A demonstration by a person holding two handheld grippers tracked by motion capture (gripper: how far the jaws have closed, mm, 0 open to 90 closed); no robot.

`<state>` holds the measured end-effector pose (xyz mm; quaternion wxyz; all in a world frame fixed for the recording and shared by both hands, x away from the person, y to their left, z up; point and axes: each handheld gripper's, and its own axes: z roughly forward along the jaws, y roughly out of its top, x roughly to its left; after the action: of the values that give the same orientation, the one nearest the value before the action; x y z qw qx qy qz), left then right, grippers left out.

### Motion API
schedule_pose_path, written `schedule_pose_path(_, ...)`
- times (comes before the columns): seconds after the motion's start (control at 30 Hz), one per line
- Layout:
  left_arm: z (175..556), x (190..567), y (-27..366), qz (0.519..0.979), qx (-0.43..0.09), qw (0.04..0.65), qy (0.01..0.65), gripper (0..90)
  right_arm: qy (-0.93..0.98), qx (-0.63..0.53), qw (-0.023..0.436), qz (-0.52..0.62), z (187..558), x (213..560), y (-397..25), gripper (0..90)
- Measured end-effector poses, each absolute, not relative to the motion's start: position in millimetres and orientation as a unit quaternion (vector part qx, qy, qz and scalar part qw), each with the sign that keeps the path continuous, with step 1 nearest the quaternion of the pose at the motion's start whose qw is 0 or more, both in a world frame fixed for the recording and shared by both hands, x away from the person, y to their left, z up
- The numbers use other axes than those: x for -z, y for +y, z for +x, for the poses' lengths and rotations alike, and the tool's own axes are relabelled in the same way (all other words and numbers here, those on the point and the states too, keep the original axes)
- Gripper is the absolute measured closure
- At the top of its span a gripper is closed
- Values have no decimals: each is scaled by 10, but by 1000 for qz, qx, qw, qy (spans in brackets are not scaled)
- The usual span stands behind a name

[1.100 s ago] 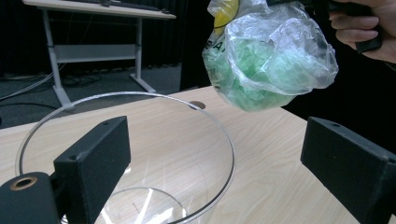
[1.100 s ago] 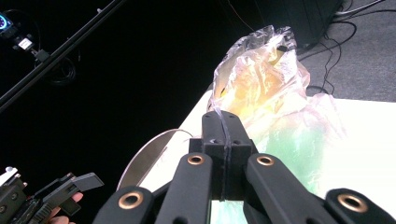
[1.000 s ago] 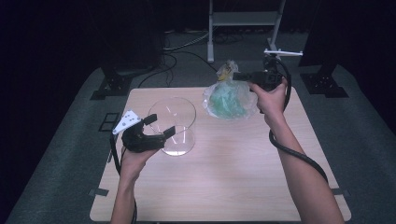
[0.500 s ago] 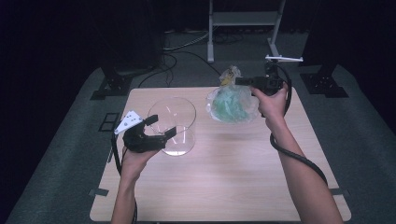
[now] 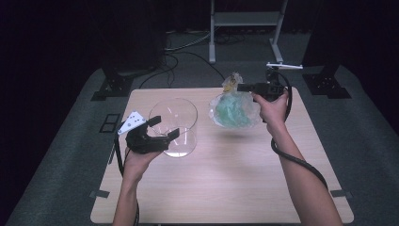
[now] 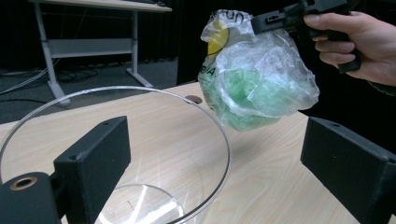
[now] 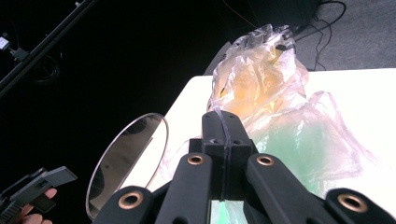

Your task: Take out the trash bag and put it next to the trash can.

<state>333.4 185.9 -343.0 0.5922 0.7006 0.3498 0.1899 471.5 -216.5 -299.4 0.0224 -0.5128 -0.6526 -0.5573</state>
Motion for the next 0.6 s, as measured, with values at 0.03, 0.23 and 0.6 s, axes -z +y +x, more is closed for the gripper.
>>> schedule_pose_path(0.03,3335,3429,1856,701,-190,592,349,72,-652,556,23,-514,4715,3005,-2164,900)
schedule_pose_path(0.23,3342,3419,1852,701,-190,593,348,72,-653,554,29,-515,4735,3082,-2129,900)
schedule_pose_path(0.6,3339,3420,1870,701,-190,594,348,72,-655,549,41,-518,4779,3250,-2037,900)
